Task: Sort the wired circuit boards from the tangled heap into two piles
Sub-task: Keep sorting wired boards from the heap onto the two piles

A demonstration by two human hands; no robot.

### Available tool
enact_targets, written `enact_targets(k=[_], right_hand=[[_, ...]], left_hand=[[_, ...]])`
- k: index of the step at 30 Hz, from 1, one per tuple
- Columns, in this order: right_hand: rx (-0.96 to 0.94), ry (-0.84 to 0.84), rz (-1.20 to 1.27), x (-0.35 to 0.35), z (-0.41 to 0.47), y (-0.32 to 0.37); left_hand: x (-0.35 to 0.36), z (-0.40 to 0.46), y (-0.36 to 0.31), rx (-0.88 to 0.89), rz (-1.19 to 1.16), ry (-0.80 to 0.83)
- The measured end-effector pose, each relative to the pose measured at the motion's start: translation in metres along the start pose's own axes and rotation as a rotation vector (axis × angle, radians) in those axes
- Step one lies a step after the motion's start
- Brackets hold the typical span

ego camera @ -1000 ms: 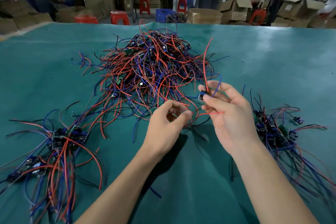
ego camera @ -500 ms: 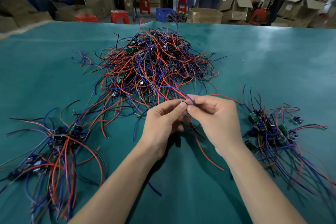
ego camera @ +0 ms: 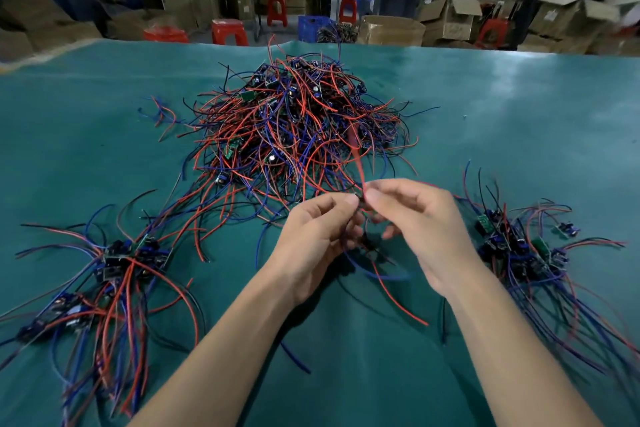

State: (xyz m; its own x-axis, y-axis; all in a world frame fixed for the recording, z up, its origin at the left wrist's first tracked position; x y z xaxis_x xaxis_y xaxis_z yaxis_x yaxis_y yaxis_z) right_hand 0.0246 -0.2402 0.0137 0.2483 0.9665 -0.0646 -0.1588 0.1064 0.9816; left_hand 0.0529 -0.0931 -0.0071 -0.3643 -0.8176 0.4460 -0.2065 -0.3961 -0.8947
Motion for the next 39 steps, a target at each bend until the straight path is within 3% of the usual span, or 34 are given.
enact_targets(k=[4, 8, 16, 20, 22, 24, 27, 29, 35, 39], right_hand=[[0.028, 0.066, 0.105, 0.007, -0.002, -0.003], [-0.049, -0.06, 0.085, 0.0, 0.0, 0.001], [-0.188, -0.527, 0.011, -0.048, 0.007, 0.004], [-0.157, -0.885, 0.139, -0.076, 0.005, 0.002], [-0.1, -0.965, 0.16, -0.08, 0.004, 0.001], [-0.014, -0.77, 0.104, -0.063, 0.005, 0.0], [0.086, -0.136, -0.13, -0.009, 0.001, -0.002], [0.026, 0.084, -0.16, 0.014, -0.006, -0.003], [-0.128, -0.065, -0.155, 0.008, -0.009, 0.005], [-0.204, -0.3, -0.108, -0.018, -0.007, 0.022]], left_hand=[[0.003, -0.003, 0.001, 0.0, 0.058, 0.072], [0.005, -0.004, 0.001, -0.024, 0.067, 0.077], [0.01, -0.006, 0.004, -0.053, 0.069, 0.114], [0.007, -0.004, 0.003, -0.034, 0.025, 0.078], [0.003, -0.003, -0.001, -0.003, -0.042, 0.04], [-0.001, -0.002, -0.002, 0.004, -0.128, 0.027], [0.0, -0.003, 0.002, 0.007, -0.11, 0.026], [0.001, -0.004, 0.001, 0.036, -0.02, 0.058], [0.002, -0.007, 0.002, -0.017, 0.148, 0.07], [0.006, -0.01, 0.0, -0.051, 0.203, 0.143]])
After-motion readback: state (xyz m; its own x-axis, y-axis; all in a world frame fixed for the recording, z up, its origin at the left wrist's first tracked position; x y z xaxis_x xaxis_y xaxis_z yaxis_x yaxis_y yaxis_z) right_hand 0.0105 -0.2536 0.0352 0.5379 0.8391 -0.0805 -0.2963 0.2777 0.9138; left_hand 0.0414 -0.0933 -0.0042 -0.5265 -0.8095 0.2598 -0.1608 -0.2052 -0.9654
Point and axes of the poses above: each hand's wrist, its own z-axis towards the middle knuckle, its own x-axis out of the palm, y = z × x, the point moved 3 cm from there along z, towards the middle knuckle, and after that the axes turned 1 degree about -x, right-handed, at the moved point
